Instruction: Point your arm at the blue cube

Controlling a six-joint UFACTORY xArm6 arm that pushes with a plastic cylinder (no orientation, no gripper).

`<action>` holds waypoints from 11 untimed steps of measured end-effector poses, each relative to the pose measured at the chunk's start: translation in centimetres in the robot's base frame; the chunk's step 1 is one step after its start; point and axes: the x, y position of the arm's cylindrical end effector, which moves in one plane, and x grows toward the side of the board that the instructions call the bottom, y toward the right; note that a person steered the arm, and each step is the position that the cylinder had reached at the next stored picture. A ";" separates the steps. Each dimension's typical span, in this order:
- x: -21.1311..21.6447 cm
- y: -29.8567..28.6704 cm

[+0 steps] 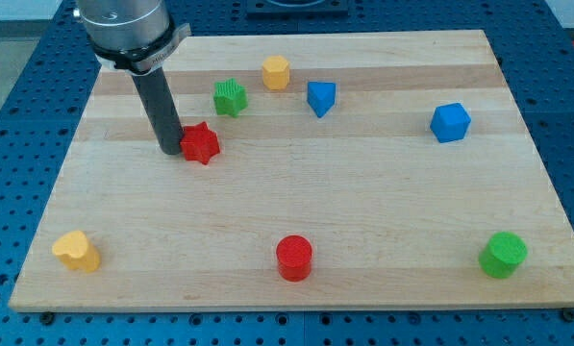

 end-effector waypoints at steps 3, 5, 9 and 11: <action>6.4 0.8; 4.6 25.3; -0.8 41.0; -3.7 41.0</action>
